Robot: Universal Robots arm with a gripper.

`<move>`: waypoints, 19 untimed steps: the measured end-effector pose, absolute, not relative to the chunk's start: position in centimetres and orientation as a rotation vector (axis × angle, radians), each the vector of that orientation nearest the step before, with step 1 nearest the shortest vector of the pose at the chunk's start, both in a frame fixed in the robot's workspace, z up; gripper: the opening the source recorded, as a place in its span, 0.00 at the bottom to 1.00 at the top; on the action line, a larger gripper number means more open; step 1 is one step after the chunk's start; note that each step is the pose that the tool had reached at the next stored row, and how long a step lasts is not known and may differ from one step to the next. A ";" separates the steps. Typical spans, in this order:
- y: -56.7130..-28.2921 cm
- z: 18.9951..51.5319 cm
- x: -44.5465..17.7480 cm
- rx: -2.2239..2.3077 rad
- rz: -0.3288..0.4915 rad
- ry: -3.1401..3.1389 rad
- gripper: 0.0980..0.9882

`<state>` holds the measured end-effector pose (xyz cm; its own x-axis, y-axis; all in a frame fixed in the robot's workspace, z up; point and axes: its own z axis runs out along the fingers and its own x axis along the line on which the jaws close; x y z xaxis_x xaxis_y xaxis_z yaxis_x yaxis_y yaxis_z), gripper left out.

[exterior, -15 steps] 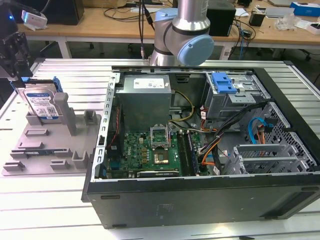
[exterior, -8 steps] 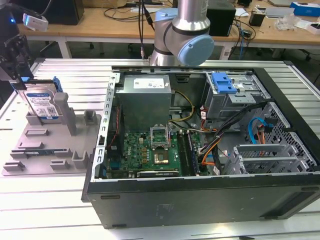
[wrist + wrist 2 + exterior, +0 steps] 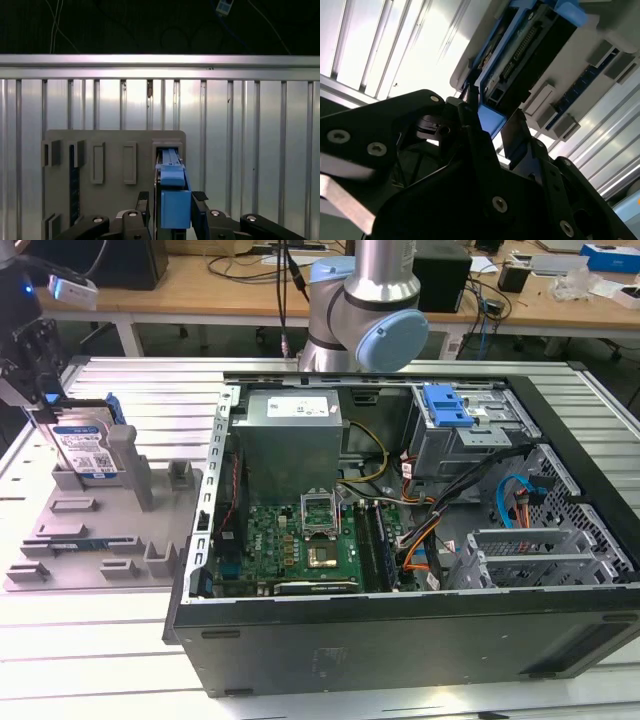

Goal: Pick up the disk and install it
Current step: 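Pick up the disk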

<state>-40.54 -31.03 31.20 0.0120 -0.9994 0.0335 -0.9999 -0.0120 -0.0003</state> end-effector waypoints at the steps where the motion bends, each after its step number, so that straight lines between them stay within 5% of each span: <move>1: -31.0 31.0 -40.5 2.218 0.038 -2.191 0.40; 19: -30.9 30.2 -40.6 2.218 0.038 -2.191 0.40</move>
